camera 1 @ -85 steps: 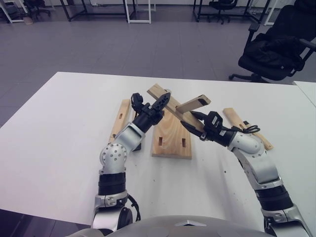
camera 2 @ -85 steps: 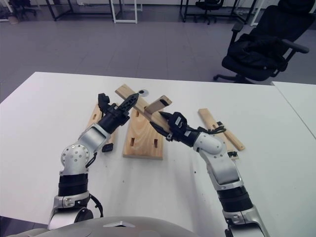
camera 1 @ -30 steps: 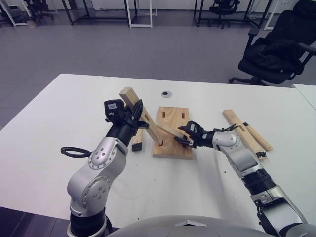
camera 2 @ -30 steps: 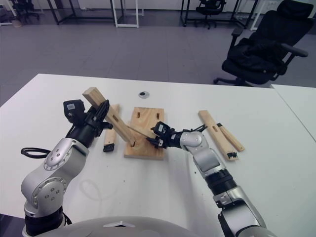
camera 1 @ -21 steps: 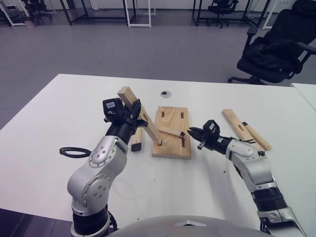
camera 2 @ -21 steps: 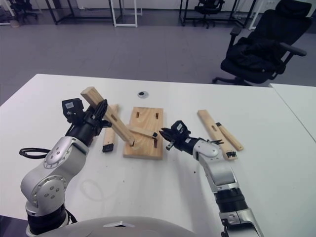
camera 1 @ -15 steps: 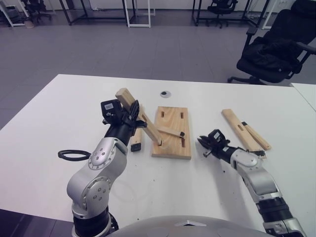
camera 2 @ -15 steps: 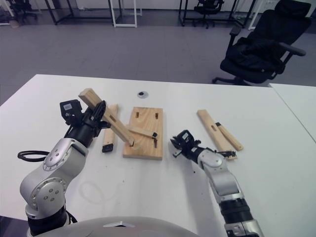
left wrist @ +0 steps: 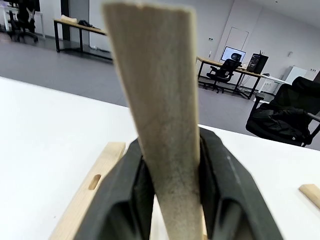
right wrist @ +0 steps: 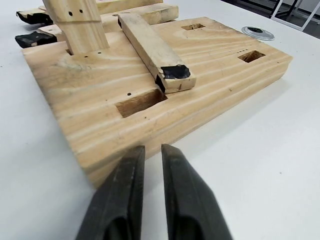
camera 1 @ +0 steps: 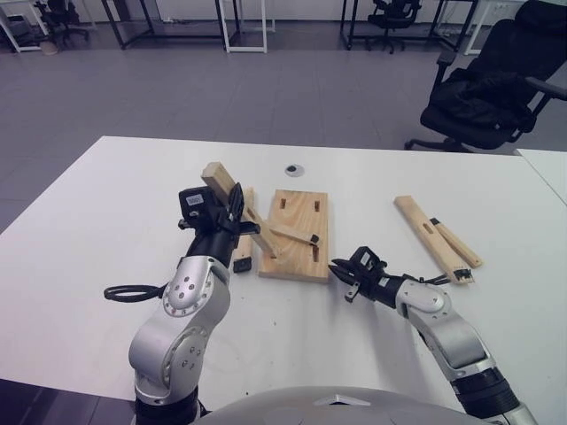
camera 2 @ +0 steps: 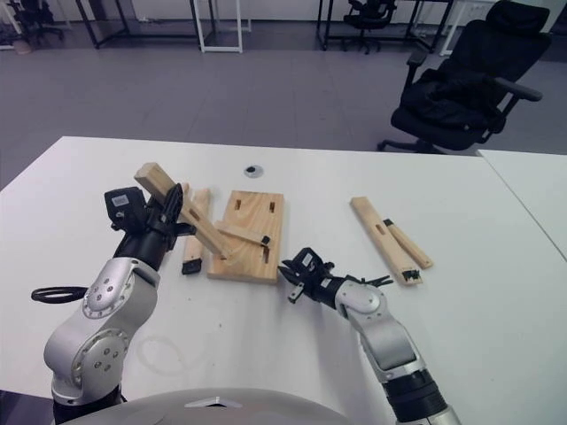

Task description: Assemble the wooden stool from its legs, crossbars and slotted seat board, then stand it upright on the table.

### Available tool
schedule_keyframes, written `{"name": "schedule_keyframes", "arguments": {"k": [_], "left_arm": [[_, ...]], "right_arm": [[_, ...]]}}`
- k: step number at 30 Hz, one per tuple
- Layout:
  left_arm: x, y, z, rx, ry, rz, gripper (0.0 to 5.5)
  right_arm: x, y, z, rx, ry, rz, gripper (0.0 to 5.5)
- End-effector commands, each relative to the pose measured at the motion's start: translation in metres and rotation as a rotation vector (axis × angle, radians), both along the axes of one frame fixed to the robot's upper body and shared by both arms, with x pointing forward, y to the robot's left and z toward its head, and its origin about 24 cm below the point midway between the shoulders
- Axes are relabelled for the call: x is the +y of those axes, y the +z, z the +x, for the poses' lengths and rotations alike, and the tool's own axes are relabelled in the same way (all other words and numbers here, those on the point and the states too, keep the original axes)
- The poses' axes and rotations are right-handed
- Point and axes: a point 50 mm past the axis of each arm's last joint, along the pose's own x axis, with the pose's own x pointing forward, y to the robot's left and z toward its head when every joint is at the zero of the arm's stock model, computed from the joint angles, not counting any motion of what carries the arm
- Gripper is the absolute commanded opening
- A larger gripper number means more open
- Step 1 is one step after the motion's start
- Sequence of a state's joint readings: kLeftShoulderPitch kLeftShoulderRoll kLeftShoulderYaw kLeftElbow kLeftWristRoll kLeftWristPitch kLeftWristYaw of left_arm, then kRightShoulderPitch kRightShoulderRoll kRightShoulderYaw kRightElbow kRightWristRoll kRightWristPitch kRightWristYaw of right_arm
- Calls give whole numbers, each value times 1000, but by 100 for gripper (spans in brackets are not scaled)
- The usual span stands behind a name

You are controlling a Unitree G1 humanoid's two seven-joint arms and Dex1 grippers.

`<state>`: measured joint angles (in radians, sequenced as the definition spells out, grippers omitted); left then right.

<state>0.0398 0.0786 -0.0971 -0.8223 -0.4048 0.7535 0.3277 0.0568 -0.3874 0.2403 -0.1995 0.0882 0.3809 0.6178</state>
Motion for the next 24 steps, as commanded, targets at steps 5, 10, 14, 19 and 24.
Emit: {"name": "schedule_keyframes", "arguments": {"k": [5,10,14,19,24], "left_arm": [[-20,-75,-1,257,-224,412,103],[-29,-90,5,291,-215,374,106],[-49,-45,21,37,-226,308,106],[-54,-7,25,-164,-238,226,188],[-56,4,17,-188,-309,141,263]], "right_arm": [[-5,18,13,-95,-51,22,64],[-20,27,32,-153,-117,-9,64],[-26,45,48,-213,-132,-8,64],[-26,49,53,-231,-145,-3,64],[-16,49,58,-201,-110,-4,64]]}}
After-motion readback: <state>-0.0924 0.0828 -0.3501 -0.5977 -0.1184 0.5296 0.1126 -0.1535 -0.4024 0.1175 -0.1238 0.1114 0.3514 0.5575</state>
